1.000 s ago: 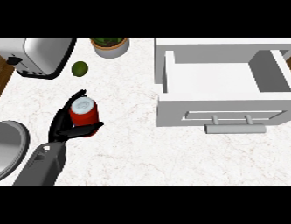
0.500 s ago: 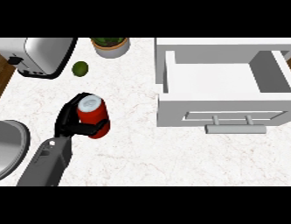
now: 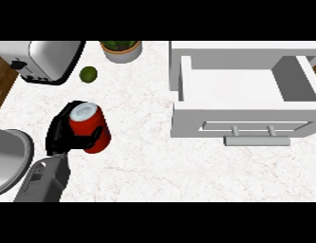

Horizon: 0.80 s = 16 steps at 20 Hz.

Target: Pick up the can, place it into the drawer and close the drawer

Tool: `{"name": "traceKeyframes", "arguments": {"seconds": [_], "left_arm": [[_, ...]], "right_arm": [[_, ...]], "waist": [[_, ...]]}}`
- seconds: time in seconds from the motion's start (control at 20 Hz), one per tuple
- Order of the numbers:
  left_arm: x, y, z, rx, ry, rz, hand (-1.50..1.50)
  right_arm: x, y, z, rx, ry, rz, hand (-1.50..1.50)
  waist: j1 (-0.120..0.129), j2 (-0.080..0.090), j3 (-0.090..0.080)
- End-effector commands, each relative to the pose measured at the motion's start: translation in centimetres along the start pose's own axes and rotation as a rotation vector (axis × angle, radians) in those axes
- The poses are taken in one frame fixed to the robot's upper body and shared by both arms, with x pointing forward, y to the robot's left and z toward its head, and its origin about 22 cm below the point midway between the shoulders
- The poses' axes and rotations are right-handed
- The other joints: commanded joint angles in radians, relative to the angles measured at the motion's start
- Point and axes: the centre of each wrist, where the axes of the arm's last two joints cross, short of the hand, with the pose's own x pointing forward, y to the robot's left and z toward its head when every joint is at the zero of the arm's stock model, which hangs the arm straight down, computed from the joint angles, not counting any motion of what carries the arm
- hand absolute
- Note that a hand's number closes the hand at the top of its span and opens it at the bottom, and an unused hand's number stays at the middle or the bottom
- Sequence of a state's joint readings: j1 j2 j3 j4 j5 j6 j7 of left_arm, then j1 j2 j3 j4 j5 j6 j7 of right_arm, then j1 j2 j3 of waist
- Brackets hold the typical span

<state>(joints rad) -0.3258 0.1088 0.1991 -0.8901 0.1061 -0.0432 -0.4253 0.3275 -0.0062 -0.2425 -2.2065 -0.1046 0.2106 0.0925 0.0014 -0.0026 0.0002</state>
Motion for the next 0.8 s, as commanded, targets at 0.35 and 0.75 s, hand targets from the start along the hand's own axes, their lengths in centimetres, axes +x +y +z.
{"name": "traceKeyframes", "arguments": {"seconds": [0.35, 0.75], "left_arm": [[7.6, -4.2, -1.2, -0.051, -0.042, -0.013, 1.50], [14.1, -10.5, -3.2, -0.119, -0.156, -0.061, 1.50]], "right_arm": [[-0.3, -0.1, -0.4, -0.001, -0.029, -0.003, -1.50], [0.7, -0.3, -0.8, -0.023, -0.024, -0.003, -1.50]], "waist": [[0.000, 0.000, 0.000], [-0.006, 0.001, 0.000]]}}
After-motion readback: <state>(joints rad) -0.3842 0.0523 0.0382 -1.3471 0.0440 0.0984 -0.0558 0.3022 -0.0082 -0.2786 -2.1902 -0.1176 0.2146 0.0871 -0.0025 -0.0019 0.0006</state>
